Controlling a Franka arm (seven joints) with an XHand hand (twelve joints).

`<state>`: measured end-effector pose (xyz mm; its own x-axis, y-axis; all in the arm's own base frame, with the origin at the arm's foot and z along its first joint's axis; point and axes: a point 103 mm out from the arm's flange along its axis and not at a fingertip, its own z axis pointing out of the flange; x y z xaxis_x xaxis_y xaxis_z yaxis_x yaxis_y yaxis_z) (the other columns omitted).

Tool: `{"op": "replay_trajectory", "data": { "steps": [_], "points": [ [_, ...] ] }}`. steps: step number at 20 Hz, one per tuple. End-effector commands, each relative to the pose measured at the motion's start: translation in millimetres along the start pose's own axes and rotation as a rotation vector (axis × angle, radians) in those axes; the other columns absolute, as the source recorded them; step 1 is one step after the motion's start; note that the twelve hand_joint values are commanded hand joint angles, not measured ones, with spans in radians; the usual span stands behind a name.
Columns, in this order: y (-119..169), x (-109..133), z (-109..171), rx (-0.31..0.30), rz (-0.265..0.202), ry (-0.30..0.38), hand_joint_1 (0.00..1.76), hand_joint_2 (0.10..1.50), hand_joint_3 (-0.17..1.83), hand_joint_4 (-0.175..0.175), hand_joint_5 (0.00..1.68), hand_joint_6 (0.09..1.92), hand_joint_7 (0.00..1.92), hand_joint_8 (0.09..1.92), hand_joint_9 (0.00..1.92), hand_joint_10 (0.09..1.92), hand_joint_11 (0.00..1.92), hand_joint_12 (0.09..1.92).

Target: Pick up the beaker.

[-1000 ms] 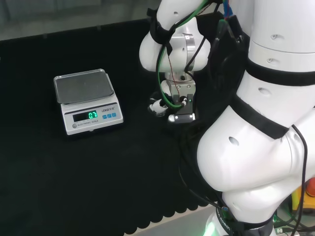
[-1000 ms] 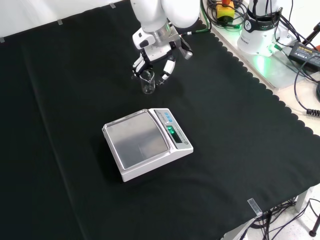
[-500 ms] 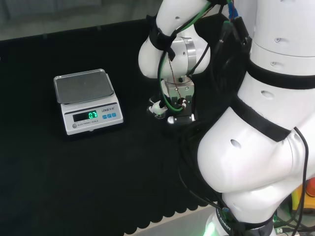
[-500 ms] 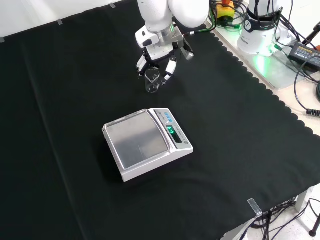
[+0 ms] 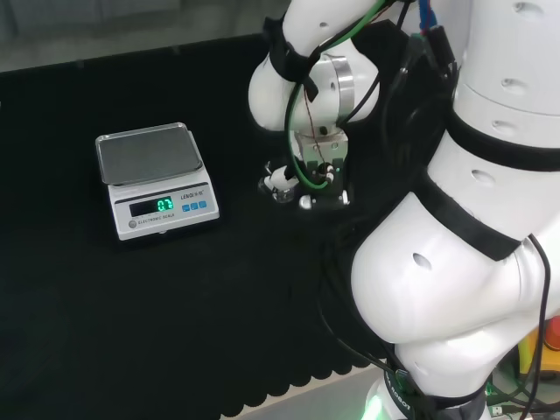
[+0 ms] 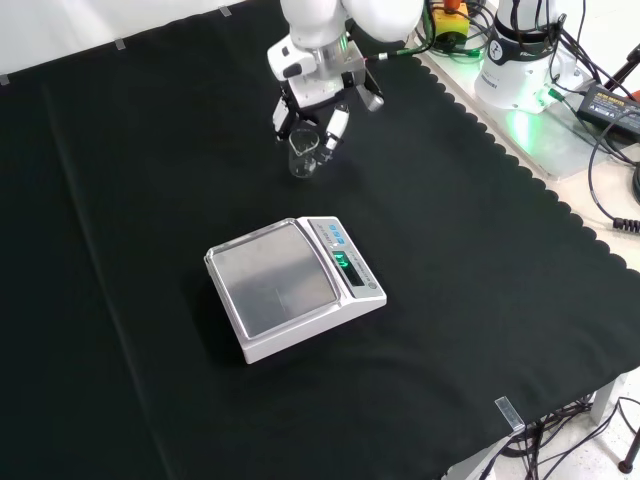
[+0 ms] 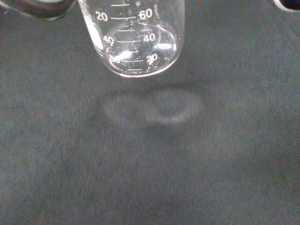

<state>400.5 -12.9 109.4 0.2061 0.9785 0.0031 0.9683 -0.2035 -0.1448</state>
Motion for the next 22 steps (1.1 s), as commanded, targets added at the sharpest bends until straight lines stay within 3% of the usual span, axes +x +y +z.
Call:
{"op": "replay_trajectory", "data": {
  "steps": [1,8,13,17,22],
  "points": [
    [-6,-13,-70,-0.103,-0.033,0.036,1.16,0.78,0.59,-0.171,1.09,0.97,1.53,0.62,1.82,0.33,1.64,0.71],
    [-17,-23,-150,-0.129,-0.088,0.107,1.17,0.68,0.77,-0.175,1.13,0.98,1.6,0.59,1.84,0.33,1.66,0.69],
    [-35,-26,-206,-0.195,-0.104,0.151,1.18,0.64,0.82,-0.175,1.14,0.97,1.62,0.58,1.85,0.33,1.66,0.69],
    [-42,-21,-229,-0.21,-0.112,0.154,1.18,0.62,0.85,-0.175,1.16,0.96,1.64,0.56,1.85,0.33,1.67,0.68],
    [-39,-13,-236,-0.204,-0.126,0.146,1.18,0.61,0.87,-0.175,1.16,0.97,1.64,0.56,1.85,0.34,1.67,0.68]
  ]
}}
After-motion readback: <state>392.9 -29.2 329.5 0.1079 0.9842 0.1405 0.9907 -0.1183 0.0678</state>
